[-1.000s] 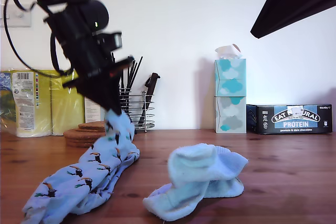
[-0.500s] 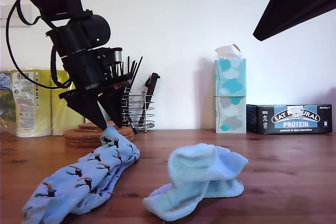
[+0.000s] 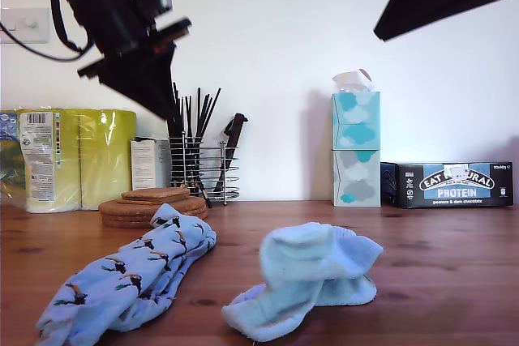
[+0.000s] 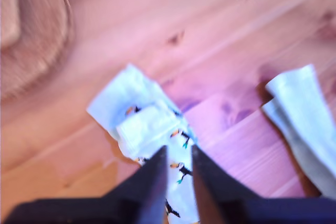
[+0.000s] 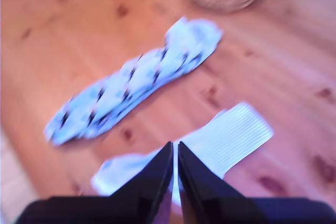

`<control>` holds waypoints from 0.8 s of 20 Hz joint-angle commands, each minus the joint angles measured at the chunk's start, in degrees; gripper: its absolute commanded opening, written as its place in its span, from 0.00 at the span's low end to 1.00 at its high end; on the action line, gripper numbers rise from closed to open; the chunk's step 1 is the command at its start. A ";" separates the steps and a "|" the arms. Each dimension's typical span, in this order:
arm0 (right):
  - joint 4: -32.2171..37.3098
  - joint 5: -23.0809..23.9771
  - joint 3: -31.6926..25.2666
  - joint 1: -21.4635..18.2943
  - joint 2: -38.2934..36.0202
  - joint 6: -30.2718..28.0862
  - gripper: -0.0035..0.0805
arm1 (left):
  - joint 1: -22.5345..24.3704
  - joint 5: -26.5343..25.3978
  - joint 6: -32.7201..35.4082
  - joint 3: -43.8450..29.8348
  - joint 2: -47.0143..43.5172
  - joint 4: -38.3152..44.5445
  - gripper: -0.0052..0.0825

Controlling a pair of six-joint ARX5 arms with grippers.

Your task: Pair up the socks based on colour and pattern, by placing each sock on top of its pair

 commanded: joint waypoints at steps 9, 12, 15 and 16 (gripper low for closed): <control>25.42 -3.04 -11.41 -20.76 -0.46 5.66 0.03 | 1.25 0.52 2.12 -29.94 -27.34 29.35 0.04; 24.85 -7.13 -13.92 -24.06 -3.45 5.57 0.03 | 2.16 1.33 2.25 -40.44 -38.64 32.83 0.04; 19.45 -6.95 -14.75 -23.87 -10.34 4.37 0.03 | 2.16 0.98 1.25 -49.18 -49.27 33.73 0.04; 17.11 -6.86 -14.75 -23.74 -12.70 4.35 0.03 | 2.14 0.83 0.28 -51.06 -52.35 33.42 0.04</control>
